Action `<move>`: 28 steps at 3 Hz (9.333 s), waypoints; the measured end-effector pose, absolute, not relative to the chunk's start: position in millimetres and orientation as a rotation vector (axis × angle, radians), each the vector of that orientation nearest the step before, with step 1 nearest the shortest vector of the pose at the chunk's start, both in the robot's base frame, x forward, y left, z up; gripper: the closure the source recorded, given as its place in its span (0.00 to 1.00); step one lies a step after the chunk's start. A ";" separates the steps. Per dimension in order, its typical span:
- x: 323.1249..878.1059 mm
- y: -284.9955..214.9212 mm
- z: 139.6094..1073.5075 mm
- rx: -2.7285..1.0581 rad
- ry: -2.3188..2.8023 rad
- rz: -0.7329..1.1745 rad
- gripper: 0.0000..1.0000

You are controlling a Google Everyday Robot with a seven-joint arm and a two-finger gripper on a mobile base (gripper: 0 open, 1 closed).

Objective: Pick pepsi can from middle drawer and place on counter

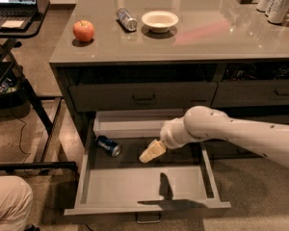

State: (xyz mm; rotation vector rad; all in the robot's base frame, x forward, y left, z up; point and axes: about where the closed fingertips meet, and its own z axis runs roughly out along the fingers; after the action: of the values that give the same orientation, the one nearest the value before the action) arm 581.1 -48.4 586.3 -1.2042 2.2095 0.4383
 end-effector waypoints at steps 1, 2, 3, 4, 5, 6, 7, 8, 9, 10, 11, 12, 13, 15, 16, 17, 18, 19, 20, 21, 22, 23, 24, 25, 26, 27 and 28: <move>600.8 -19.9 562.5 -1.163 2.152 0.460 0.00; 600.8 -19.7 562.4 -1.163 2.152 0.461 0.00; 603.6 -3.6 545.1 -1.137 2.161 0.486 0.00; 613.8 42.7 519.6 -1.153 2.108 0.551 0.00; 625.9 78.1 490.6 -1.180 2.062 0.592 0.00; 643.6 101.4 453.9 -1.222 2.042 0.599 0.00; 653.8 110.9 423.5 -1.241 2.051 0.609 0.00; 659.1 120.6 405.0 -1.241 2.061 0.619 0.14; 662.1 132.1 393.4 -1.247 2.068 0.631 0.31; 667.2 142.7 386.4 -1.251 2.073 0.644 0.18; 673.6 150.7 383.0 -1.237 2.079 0.657 0.02; 682.6 157.0 383.4 -1.208 2.099 0.662 0.07; 688.4 160.8 383.5 -1.174 2.117 0.668 0.26; 687.0 155.3 378.2 -1.124 2.158 0.679 0.73; 677.5 132.7 389.6 -1.111 2.181 0.649 0.96; 648.6 87.4 427.8 -1.119 2.191 0.602 1.00; 610.6 44.7 490.8 -1.225 2.157 0.562 1.00; 578.8 9.9 556.4 -1.366 2.118 0.530 1.00; 566.0 -17.4 618.7 -1.488 2.086 0.461 1.00; 572.3 -37.5 683.4 -1.548 2.051 0.345 1.00; 594.8 -54.2 744.6 -1.513 2.024 0.209 1.00; 618.3 -70.5 793.6 -1.429 2.011 0.086 1.00; 638.1 -80.8 831.8 -1.354 1.995 0.011 1.00; 660.7 -82.9 852.8 -1.262 1.983 0.011 1.00; 684.4 -71.7 865.6 -1.197 1.960 0.052 1.00; 706.6 -56.0 874.3 -1.143 1.946 0.096 1.00; 730.3 -44.5 875.5 -1.070 1.960 0.128 1.00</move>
Offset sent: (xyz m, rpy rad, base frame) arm 0.0134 0.0256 -0.0217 0.0420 -0.0250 0.0025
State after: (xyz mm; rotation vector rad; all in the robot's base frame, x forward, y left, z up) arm 730.3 -44.5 875.5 -1.0699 1.9605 0.1279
